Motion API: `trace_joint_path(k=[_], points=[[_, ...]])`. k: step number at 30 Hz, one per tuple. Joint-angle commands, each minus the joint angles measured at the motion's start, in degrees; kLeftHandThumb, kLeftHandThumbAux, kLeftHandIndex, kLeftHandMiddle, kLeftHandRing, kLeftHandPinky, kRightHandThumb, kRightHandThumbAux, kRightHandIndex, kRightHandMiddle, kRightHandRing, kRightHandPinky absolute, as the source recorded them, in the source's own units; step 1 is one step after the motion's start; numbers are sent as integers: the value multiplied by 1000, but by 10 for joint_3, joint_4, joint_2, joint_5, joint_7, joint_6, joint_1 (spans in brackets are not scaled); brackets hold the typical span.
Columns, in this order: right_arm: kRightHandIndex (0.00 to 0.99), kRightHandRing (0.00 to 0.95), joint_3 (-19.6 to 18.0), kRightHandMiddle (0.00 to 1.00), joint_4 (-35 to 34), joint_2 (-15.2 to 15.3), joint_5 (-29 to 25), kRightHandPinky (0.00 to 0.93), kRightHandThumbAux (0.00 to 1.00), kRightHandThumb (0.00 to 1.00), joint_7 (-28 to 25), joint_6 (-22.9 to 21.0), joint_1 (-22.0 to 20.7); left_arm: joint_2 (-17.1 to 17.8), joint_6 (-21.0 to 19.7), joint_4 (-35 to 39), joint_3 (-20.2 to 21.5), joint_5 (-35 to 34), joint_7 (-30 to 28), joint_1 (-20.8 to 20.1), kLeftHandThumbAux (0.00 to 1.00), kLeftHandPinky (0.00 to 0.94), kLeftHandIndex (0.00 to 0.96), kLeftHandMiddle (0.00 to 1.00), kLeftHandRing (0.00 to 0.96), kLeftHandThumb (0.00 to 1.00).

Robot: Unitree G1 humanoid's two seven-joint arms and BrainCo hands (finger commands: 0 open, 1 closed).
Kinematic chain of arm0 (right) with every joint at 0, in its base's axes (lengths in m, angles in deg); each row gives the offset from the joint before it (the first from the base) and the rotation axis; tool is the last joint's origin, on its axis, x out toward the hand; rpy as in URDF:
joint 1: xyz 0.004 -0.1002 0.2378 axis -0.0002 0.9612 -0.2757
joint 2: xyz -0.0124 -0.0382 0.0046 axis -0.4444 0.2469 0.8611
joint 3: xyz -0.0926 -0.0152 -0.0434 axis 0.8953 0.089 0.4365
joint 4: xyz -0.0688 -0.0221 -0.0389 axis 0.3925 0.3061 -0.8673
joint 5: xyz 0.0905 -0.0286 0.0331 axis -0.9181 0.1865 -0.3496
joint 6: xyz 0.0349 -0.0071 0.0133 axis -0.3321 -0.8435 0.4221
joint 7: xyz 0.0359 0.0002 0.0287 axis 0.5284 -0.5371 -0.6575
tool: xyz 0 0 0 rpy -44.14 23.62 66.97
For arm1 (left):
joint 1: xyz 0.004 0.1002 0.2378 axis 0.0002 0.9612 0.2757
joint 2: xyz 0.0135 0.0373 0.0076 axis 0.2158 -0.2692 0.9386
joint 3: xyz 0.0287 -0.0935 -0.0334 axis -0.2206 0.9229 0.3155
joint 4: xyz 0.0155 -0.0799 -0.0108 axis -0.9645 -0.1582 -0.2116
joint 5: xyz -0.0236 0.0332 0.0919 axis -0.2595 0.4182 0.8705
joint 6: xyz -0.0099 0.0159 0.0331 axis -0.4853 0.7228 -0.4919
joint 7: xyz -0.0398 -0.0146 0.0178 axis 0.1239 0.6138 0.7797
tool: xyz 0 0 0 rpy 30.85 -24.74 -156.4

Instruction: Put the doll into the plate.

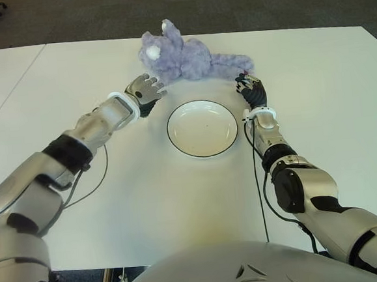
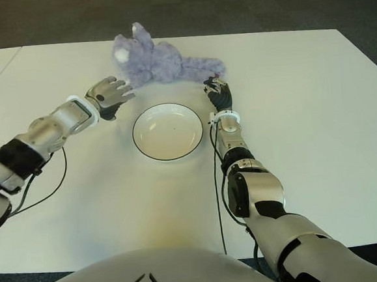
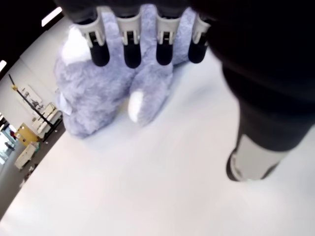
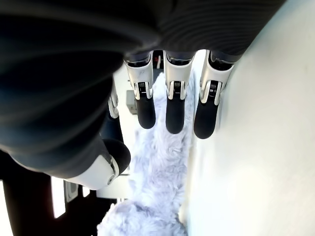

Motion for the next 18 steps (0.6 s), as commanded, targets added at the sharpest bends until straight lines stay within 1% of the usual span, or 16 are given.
trace_joint_path(k=[1,4,5,8,9,11,13,18], points=[[396,165,12,162,94,-12,13,205,740,681,57,1,127,104,22,216,86,-67,-112,112,642,0,16,88,101,281],[396,168,16,164,94,-12,16,207,740,682,64,0,126,125,32,273,117,-100,-144,132,625,0,23,96,109,299],[396,163,18,160,94,-11,17,194,739,682,66,-1,126,130,34,288,126,-110,-155,137,605,0,27,105,116,321],[396,159,22,156,95,-10,20,185,739,682,69,-4,125,137,39,319,149,-131,-182,148,594,0,28,108,118,333],[396,158,23,156,95,-10,21,184,739,682,70,-5,124,141,48,324,157,-146,-187,151,593,0,28,108,118,334],[396,158,26,155,96,-9,21,198,739,683,70,-7,123,148,65,333,176,-172,-194,161,570,0,29,83,85,366],[396,163,27,159,97,-8,21,203,739,683,70,-8,121,164,86,347,201,-205,-204,171,560,0,31,67,68,377],[396,169,29,165,98,-8,19,206,739,683,72,-4,122,192,127,366,258,-269,-224,189,553,23,41,60,61,386]])
